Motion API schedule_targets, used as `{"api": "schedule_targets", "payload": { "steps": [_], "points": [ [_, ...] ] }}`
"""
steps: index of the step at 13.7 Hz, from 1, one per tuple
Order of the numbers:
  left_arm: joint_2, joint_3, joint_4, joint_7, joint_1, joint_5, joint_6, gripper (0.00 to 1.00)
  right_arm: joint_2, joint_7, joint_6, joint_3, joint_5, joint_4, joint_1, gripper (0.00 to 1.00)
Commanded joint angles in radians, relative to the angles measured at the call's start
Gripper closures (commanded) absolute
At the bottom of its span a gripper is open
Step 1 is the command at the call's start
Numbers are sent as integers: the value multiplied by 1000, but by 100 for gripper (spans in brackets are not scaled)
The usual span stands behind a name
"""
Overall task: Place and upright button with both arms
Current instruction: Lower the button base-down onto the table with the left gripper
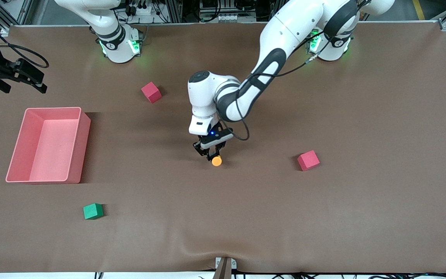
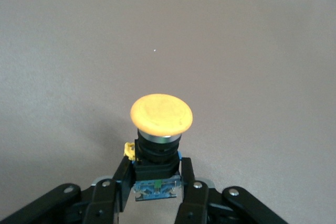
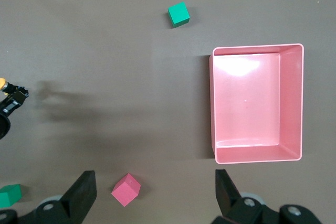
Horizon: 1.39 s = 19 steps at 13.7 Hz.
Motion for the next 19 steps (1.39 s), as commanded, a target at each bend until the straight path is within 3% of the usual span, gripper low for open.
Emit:
{"api": "schedule_targets", "payload": {
  "steps": [1, 5, 8, 19],
  "points": [
    [-3, 18, -11, -86, -21, 84, 9, 98, 2, -11, -8, 14, 3, 9, -24, 0],
    [4, 35, -25, -98, -64, 225, -54, 98, 2, -11, -8, 9, 5, 8, -24, 0],
    [32, 101, -15, -167, -113, 333, -64, 98, 2, -11, -8, 9, 3, 6, -26, 0],
    [107, 107, -15, -340, -135, 682, -64, 98, 2, -11, -6, 9, 5, 6, -29, 0]
  ]
}}
